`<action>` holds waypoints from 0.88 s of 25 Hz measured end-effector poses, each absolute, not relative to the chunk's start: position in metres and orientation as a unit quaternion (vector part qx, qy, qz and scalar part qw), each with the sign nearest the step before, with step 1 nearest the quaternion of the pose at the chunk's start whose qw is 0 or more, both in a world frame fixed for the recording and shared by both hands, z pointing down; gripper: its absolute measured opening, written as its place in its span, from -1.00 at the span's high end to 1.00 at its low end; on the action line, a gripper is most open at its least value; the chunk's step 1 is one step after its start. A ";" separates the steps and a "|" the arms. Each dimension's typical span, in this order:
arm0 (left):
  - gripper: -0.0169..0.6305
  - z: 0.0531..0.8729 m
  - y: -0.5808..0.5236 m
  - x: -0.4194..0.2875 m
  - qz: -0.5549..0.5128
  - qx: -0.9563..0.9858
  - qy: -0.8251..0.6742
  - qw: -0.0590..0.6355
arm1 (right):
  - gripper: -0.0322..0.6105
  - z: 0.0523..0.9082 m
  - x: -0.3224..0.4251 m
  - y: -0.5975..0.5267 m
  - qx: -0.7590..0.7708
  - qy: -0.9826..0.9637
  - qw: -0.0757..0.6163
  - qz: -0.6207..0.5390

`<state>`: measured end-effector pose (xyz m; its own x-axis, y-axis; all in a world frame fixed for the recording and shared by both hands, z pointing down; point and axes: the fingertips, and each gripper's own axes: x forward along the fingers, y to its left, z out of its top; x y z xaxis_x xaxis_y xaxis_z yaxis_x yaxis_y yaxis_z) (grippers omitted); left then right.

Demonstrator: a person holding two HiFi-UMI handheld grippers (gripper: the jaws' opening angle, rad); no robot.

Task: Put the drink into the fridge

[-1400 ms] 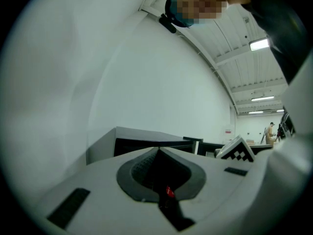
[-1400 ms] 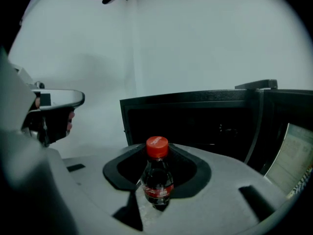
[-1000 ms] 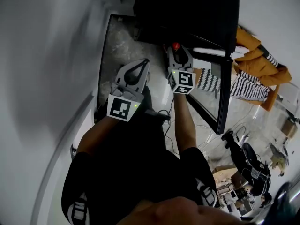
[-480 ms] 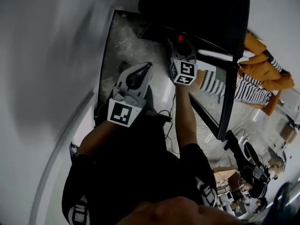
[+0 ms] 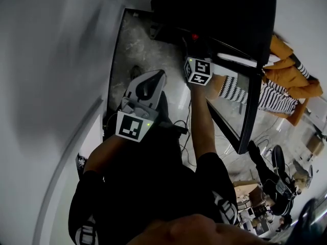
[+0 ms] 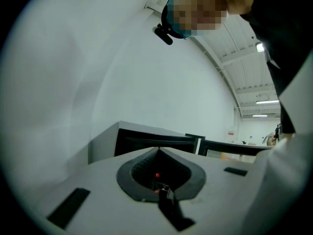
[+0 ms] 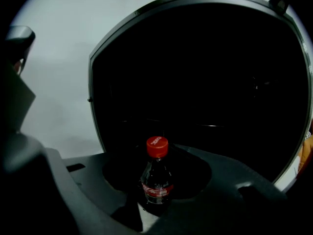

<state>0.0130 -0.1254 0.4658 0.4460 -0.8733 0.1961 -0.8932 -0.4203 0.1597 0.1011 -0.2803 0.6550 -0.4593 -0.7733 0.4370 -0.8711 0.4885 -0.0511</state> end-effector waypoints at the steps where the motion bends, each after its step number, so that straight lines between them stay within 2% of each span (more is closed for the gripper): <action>1: 0.93 0.467 -0.125 0.013 0.043 0.842 -0.525 0.120 | 0.51 0.658 0.100 -0.282 0.487 -0.843 0.181 0.136; 22: 0.93 0.487 -0.129 0.001 0.056 0.831 -0.538 0.128 | 0.51 0.715 0.091 -0.339 0.488 -0.841 0.199 0.118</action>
